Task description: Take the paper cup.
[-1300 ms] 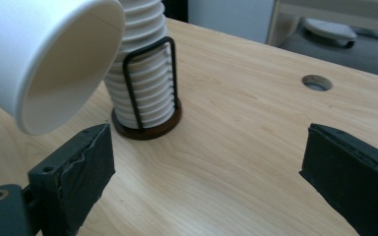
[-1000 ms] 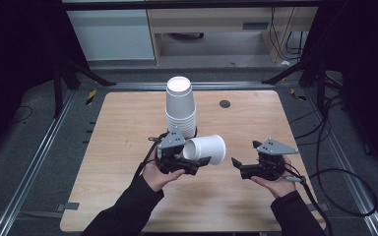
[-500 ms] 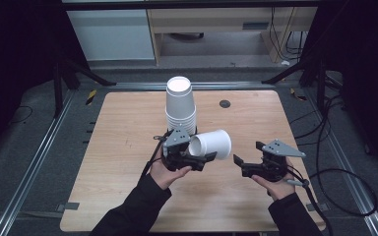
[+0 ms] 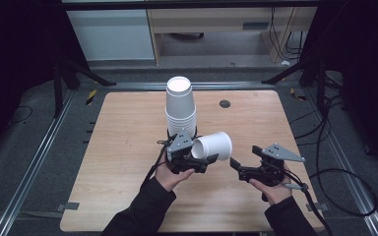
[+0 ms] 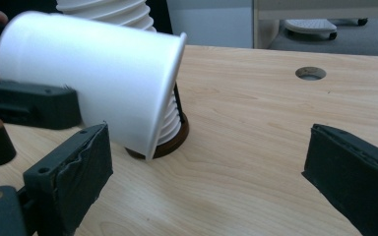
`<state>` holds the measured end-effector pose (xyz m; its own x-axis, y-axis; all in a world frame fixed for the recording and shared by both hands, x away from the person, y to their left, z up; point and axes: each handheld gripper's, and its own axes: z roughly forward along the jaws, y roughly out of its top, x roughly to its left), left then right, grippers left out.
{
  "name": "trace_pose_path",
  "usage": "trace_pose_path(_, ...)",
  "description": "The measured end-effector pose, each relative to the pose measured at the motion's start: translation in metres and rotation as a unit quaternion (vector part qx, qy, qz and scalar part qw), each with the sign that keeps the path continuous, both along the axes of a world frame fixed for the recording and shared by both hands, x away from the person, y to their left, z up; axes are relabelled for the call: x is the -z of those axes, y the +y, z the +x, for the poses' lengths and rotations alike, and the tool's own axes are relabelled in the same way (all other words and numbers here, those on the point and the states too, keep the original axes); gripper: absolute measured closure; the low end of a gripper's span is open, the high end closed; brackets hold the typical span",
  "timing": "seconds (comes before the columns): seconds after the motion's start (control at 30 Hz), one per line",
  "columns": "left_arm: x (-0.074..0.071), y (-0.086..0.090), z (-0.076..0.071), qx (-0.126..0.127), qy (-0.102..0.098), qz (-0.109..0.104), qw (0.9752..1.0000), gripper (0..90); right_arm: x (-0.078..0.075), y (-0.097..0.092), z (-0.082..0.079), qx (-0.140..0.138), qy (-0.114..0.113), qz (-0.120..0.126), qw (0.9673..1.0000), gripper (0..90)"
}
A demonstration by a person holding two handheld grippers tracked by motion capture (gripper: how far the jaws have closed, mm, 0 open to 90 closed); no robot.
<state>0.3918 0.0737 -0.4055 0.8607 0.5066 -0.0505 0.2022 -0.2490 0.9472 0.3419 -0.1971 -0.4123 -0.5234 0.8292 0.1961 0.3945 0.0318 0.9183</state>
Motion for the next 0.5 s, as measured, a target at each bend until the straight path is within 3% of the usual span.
trace_pose_path(0.13,0.008,0.003,-0.001,-0.008,-0.01,0.003,0.9999,18.6,0.004,0.001,-0.002,-0.001,0.007,0.027,0.9996,4.7)
trace_pose_path(0.17,0.01,0.004,-0.001,-0.011,-0.01,0.004,0.9999,18.6,0.005,0.001,-0.002,-0.001,0.02,0.043,0.9989,4.3)
trace_pose_path(0.27,0.016,0.003,0.001,-0.019,-0.017,0.004,0.9997,18.6,0.009,-0.002,-0.001,0.009,0.031,0.078,0.9964,4.4)
trace_pose_path(0.33,0.019,0.002,0.002,-0.025,-0.019,-0.004,0.9995,18.7,0.01,-0.002,-0.001,0.014,0.043,0.105,0.9934,4.5)
trace_pose_path(0.5,0.024,-0.002,0.003,-0.029,-0.019,-0.026,0.9991,18.6,0.014,0.0,0.001,0.016,0.057,0.128,0.99,4.6)
